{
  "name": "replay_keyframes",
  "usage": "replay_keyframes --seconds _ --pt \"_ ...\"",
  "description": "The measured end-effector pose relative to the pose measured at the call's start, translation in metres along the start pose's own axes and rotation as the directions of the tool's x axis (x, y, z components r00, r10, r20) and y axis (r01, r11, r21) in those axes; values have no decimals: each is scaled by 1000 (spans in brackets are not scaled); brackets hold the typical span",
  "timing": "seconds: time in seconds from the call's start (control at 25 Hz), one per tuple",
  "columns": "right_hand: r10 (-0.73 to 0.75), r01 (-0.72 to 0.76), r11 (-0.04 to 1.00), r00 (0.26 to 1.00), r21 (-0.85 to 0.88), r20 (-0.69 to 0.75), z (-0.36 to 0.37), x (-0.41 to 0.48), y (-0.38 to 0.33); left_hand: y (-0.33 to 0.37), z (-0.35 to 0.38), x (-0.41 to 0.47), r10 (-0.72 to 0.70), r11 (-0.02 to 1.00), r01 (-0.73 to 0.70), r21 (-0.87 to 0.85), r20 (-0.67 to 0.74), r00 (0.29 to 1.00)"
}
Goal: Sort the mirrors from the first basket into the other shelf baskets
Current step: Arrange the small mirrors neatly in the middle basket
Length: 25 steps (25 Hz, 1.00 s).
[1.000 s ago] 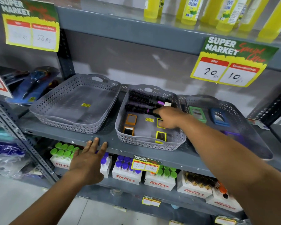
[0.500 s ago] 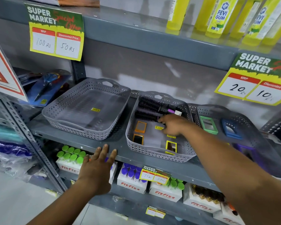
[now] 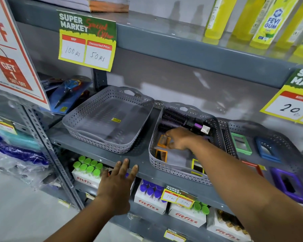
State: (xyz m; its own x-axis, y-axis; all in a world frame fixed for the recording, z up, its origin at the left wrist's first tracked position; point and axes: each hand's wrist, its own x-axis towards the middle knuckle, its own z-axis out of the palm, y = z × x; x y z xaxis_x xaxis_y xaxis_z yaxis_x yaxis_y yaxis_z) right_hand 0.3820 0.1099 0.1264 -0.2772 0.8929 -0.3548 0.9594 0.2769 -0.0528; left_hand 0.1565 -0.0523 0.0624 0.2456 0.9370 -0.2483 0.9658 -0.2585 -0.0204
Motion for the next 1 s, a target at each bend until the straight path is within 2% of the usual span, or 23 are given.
replay_keyframes --seconds 0.36,1.0 --pt "-14 13 999 999 53 32 -3 5 -3 -4 0 3 26 1000 -26 -10 11 1000" --pt "-38 38 996 999 75 1 0 5 -7 -6 4 4 40 999 -40 8 -10 999"
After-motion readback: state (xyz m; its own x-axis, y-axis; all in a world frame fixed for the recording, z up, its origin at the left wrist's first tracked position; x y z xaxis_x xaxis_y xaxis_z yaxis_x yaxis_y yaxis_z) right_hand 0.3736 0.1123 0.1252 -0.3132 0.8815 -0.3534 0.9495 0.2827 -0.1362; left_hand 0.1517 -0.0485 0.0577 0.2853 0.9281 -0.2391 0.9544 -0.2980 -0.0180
